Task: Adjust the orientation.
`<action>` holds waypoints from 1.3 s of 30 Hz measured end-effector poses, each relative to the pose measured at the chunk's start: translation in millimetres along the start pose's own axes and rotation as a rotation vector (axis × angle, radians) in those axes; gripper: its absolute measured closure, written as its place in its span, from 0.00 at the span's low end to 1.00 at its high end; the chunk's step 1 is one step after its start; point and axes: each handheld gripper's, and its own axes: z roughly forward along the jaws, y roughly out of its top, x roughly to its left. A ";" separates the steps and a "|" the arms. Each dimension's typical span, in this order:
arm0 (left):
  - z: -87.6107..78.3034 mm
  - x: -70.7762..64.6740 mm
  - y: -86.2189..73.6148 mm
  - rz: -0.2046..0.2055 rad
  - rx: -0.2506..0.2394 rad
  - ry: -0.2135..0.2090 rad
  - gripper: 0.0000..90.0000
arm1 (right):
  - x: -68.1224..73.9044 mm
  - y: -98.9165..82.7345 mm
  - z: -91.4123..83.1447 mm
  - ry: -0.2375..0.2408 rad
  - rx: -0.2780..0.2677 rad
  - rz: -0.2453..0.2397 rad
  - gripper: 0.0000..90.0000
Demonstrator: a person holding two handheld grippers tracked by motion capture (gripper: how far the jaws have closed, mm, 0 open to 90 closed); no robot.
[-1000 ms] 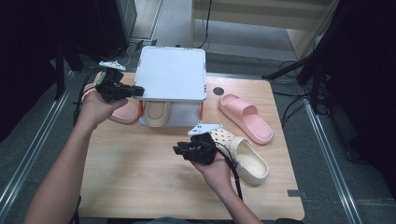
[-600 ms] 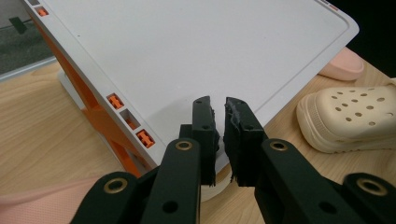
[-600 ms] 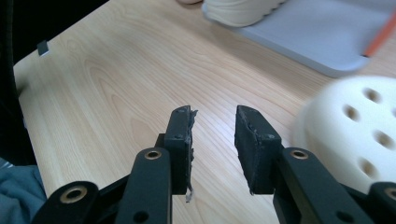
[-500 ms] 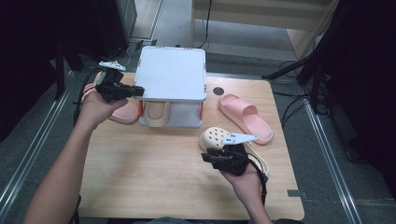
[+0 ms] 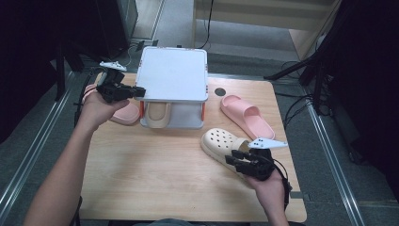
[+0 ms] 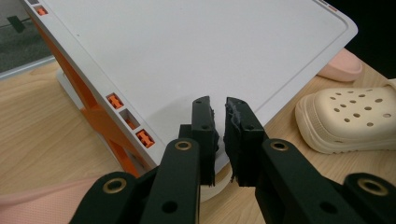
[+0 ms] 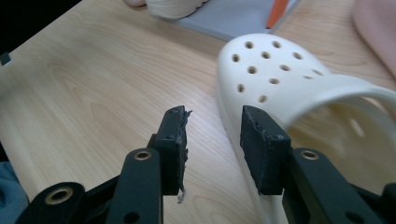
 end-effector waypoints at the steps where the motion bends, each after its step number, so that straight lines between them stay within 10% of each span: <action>1: -0.1 0.0 -0.2 0.000 -0.001 0.000 0.91 | -2.1 -0.4 -1.8 0.008 -0.001 0.008 0.70; 14: 0.2 -0.1 0.3 0.003 0.001 0.000 0.90 | -20.4 -9.8 -19.1 -0.050 0.012 0.037 0.69; 28: -4.8 -7.5 5.3 -0.024 -0.025 -0.033 0.77 | -34.5 -3.4 26.9 0.035 0.140 0.037 0.85; 39: -17.0 -40.4 -6.9 0.039 0.006 -0.001 0.79 | -12.7 13.0 26.8 0.039 0.080 0.055 0.87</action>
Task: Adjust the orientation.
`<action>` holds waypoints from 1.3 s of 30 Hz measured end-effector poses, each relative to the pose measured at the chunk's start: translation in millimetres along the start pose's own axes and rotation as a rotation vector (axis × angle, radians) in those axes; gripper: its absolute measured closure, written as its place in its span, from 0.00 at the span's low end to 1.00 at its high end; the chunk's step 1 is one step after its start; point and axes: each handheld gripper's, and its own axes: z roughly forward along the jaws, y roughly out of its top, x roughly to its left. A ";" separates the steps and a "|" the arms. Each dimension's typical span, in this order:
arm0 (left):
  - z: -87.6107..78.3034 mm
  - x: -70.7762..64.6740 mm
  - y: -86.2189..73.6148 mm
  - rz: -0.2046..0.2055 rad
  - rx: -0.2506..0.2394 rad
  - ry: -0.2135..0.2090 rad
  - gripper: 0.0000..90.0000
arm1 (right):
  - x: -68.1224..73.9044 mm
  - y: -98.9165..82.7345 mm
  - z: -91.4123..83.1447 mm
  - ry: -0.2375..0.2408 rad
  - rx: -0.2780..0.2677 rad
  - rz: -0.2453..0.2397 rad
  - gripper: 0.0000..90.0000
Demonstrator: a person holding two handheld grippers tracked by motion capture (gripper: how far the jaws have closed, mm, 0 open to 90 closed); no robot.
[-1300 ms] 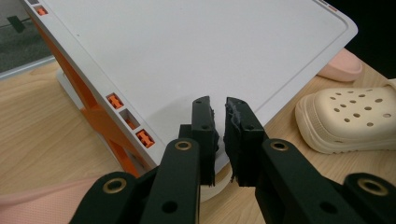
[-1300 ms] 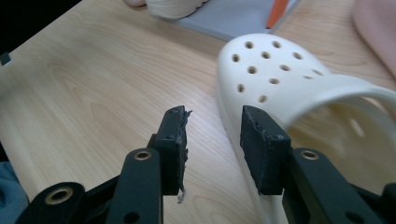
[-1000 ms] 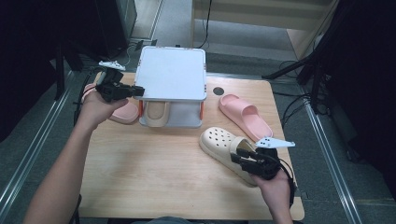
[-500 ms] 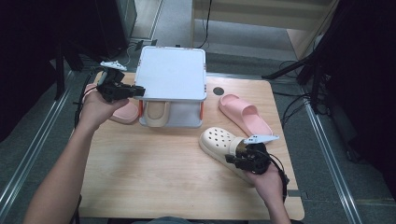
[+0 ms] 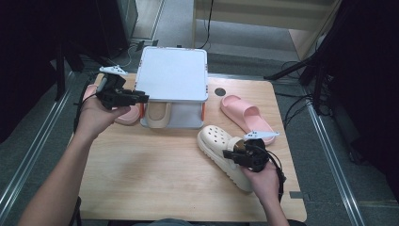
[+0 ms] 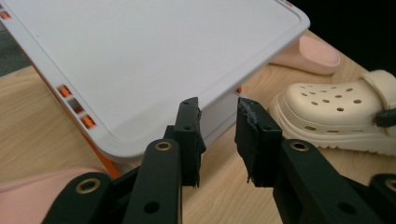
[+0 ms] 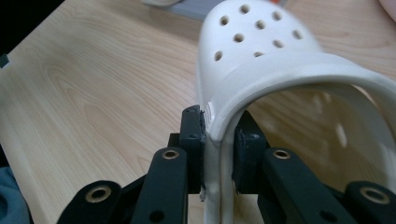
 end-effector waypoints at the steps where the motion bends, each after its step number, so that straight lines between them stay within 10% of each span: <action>1: 0.5 -2.9 -2.5 0.005 0.006 -0.003 0.79 | 2.6 1.0 0.8 0.002 -0.002 -0.008 0.87; 22: 15.0 -45.5 -46.0 0.021 0.042 -0.062 0.86 | 55.5 29.5 60.2 0.099 0.058 -0.165 0.87; 39: 33.0 -57.8 -68.7 0.028 0.075 -0.060 0.84 | 60.1 25.7 73.1 0.168 0.096 -0.170 0.75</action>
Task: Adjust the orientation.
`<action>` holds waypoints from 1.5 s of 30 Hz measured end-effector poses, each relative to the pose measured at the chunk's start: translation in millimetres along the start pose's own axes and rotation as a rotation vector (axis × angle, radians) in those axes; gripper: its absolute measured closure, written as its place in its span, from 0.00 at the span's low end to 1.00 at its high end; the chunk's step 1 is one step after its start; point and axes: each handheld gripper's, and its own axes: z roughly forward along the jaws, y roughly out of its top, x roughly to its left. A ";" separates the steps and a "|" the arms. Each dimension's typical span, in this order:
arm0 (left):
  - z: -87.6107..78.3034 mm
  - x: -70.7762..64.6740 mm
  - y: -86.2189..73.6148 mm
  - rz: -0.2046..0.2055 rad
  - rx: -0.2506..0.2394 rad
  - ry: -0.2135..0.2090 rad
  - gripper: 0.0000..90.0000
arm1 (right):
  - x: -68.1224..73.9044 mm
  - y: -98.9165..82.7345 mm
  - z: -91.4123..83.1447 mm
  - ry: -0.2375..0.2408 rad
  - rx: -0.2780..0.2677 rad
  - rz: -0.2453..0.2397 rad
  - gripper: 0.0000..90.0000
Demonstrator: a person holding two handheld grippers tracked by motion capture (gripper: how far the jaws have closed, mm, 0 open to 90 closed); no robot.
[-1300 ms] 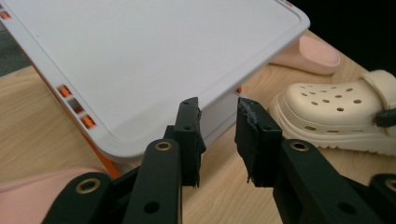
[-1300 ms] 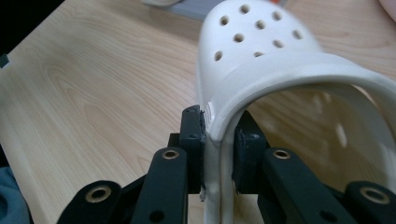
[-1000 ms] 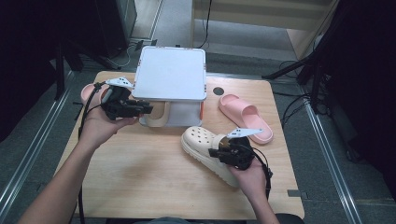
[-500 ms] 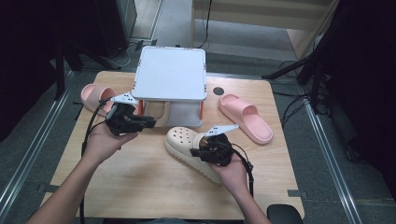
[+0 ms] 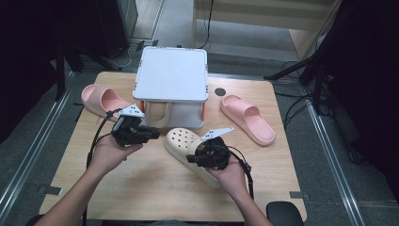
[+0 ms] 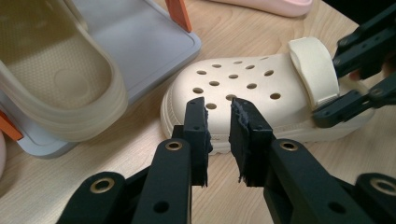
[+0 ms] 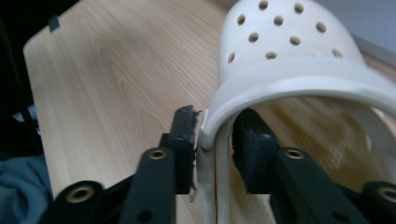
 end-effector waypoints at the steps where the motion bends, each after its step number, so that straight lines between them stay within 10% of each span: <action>1: 0.7 0.2 -0.3 0.001 0.006 0.001 0.84 | -0.4 0.2 -2.7 -0.001 -0.010 -0.006 0.73; 9: 4.3 2.9 -2.6 -0.002 0.011 0.006 0.82 | -9.1 -3.4 -31.4 -0.015 -0.048 0.006 0.70; 19: 21.9 4.2 -10.9 -0.009 0.061 -0.019 0.87 | -38.0 -4.7 -54.8 -0.083 -0.089 0.050 0.93; 33: 63.4 -5.3 -24.3 -0.001 0.138 -0.051 0.87 | -59.1 1.6 -38.8 -0.142 -0.080 0.073 0.92; 45: 67.3 -5.1 -26.1 -0.010 0.136 -0.056 0.86 | -64.1 4.2 -26.4 -0.163 -0.047 0.081 0.95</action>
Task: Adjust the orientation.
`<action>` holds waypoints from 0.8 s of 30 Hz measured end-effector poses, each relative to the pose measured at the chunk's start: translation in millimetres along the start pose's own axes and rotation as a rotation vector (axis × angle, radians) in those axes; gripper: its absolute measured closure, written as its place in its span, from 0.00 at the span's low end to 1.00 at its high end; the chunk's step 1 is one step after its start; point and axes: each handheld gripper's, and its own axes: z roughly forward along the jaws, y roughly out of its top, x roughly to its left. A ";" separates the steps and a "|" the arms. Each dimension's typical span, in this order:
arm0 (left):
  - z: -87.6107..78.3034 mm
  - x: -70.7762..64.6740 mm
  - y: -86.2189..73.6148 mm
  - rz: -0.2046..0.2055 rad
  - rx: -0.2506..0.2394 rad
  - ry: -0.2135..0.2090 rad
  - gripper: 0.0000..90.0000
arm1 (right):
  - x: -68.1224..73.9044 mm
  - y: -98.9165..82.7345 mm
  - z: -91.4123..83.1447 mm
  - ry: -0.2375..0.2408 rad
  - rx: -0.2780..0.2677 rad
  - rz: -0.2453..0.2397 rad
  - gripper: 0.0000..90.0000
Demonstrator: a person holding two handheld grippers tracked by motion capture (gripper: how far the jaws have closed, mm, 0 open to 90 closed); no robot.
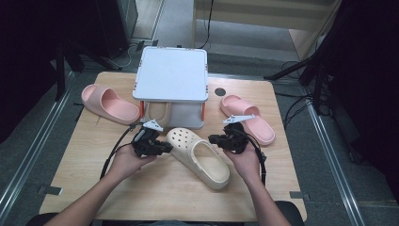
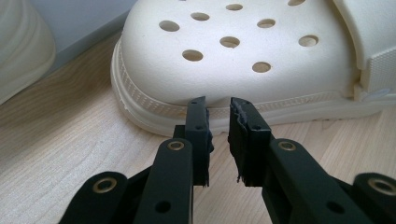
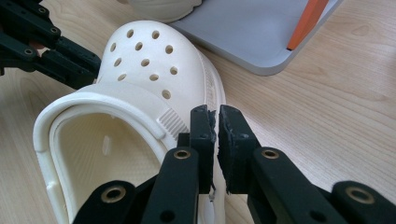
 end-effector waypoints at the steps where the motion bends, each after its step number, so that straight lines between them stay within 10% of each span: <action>1: 0.1 0.2 0.0 0.000 0.001 0.000 0.86 | 0.6 -0.2 -0.3 0.000 0.002 0.005 0.95; 24: 8.7 14.9 14.8 0.002 -0.006 0.008 0.85 | 27.5 -17.9 -1.0 0.008 0.015 0.001 0.94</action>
